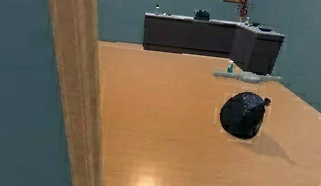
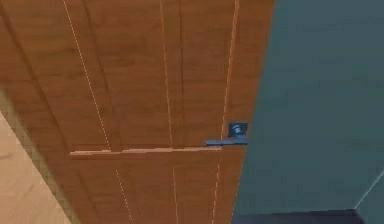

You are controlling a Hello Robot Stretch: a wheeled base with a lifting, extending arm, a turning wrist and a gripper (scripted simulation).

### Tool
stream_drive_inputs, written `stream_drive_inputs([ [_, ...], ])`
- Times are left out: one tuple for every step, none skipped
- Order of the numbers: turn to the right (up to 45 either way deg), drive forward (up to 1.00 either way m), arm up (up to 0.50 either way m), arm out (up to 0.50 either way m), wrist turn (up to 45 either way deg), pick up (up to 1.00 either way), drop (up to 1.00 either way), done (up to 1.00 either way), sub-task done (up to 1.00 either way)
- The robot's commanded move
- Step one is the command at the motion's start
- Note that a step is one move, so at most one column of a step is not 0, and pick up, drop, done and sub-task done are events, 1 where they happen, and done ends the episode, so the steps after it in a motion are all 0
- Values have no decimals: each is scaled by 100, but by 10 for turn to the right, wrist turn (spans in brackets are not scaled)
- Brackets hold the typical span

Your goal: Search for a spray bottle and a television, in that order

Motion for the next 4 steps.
stream_drive_inputs([
  [0,40,0,0,0,0,0,0,0],
  [90,0,0,0,0,0,0,0,0],
  [0,100,0,0,0,0,0,0,0],
  [30,0,0,0,0,0,0,0,0],
])
